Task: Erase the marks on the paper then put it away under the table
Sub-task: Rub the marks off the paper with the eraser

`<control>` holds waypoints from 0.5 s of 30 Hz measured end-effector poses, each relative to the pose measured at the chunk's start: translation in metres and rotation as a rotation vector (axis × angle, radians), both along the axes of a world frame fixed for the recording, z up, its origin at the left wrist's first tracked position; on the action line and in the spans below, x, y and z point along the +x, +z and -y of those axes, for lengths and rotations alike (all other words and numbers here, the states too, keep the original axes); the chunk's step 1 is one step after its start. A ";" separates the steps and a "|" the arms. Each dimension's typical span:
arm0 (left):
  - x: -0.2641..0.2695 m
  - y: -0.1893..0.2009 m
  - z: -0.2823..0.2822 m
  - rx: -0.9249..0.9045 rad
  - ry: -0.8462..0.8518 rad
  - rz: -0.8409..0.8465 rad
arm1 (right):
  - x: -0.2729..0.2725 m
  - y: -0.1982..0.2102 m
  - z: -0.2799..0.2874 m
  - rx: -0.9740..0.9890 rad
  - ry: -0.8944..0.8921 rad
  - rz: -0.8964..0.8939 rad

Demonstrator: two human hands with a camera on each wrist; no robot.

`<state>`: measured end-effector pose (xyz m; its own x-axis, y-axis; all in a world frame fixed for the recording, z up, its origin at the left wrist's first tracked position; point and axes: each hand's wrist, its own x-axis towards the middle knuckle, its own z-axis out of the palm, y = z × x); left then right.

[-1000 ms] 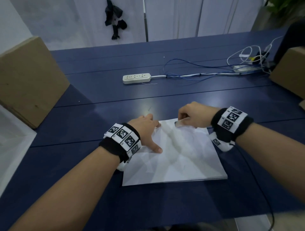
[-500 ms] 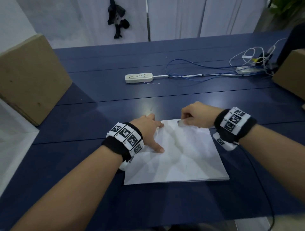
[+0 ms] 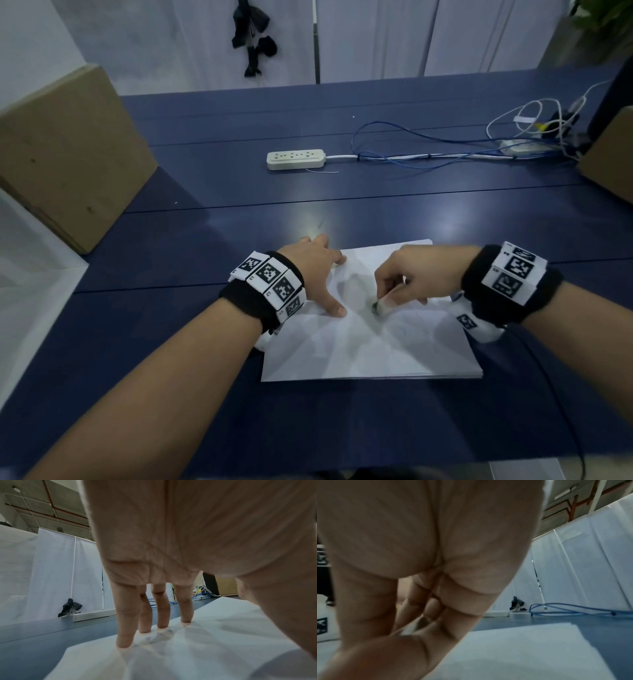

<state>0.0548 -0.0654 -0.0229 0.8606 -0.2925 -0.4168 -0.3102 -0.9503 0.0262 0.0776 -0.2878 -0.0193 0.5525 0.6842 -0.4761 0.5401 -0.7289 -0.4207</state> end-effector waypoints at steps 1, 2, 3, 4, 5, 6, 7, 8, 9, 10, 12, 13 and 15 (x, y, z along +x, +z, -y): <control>0.000 0.000 0.000 0.000 0.000 -0.006 | 0.003 -0.001 0.000 -0.003 -0.008 0.023; 0.000 0.001 0.001 -0.002 -0.002 -0.011 | 0.010 -0.001 -0.001 0.005 -0.041 0.093; 0.000 0.002 0.001 -0.002 -0.004 -0.013 | 0.019 -0.001 -0.001 0.017 -0.103 0.190; 0.000 0.002 0.001 -0.004 -0.005 -0.013 | 0.027 0.001 -0.001 0.023 -0.176 0.290; 0.000 0.002 0.001 -0.005 -0.006 -0.015 | 0.032 0.002 0.000 0.035 -0.245 0.364; 0.000 0.001 0.001 -0.008 -0.006 -0.016 | 0.036 0.002 0.001 0.060 -0.288 0.391; 0.000 0.001 0.000 -0.011 -0.006 -0.014 | 0.035 0.003 0.002 0.081 -0.289 0.364; 0.000 0.001 0.000 -0.014 -0.008 -0.010 | 0.031 0.005 0.004 0.079 -0.239 0.295; 0.000 0.001 0.000 -0.017 -0.008 -0.009 | 0.023 0.008 0.006 0.052 -0.166 0.194; 0.001 0.000 0.000 -0.017 -0.007 -0.009 | 0.014 0.010 0.005 0.009 -0.098 0.087; 0.002 0.001 0.001 -0.012 -0.006 -0.014 | 0.004 0.009 0.005 -0.043 -0.036 -0.016; 0.002 0.001 0.002 -0.010 -0.006 -0.015 | 0.007 0.006 0.006 -0.031 -0.048 0.022; 0.001 0.002 0.002 -0.006 -0.008 -0.017 | 0.023 0.002 0.005 0.020 -0.142 0.213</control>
<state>0.0558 -0.0675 -0.0209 0.8510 -0.3024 -0.4294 -0.3177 -0.9474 0.0377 0.1002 -0.2930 -0.0176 0.7302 0.6005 -0.3260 0.5106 -0.7966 -0.3237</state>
